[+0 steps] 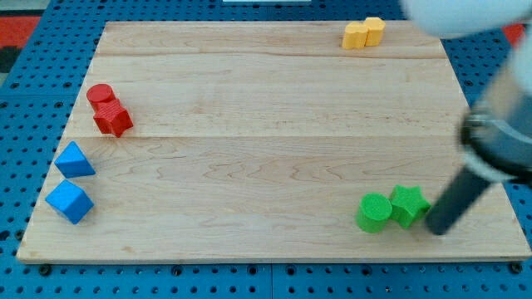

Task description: Move the green circle to the green star

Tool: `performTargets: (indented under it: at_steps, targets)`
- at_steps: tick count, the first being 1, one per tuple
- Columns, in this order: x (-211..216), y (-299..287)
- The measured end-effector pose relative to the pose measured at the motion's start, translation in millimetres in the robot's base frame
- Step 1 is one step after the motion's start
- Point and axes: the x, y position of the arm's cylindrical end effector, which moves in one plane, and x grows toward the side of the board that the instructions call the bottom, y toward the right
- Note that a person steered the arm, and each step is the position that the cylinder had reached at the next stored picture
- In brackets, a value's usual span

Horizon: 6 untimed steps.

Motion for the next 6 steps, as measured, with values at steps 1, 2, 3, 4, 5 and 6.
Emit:
performTargets:
  at_steps: [1,2,3,4,5,6]
  targets:
    - [-17,-60]
    - [-34,-58]
    - [-1,-63]
    - [12,-111]
    - [6,-176]
    - [-17,-116]
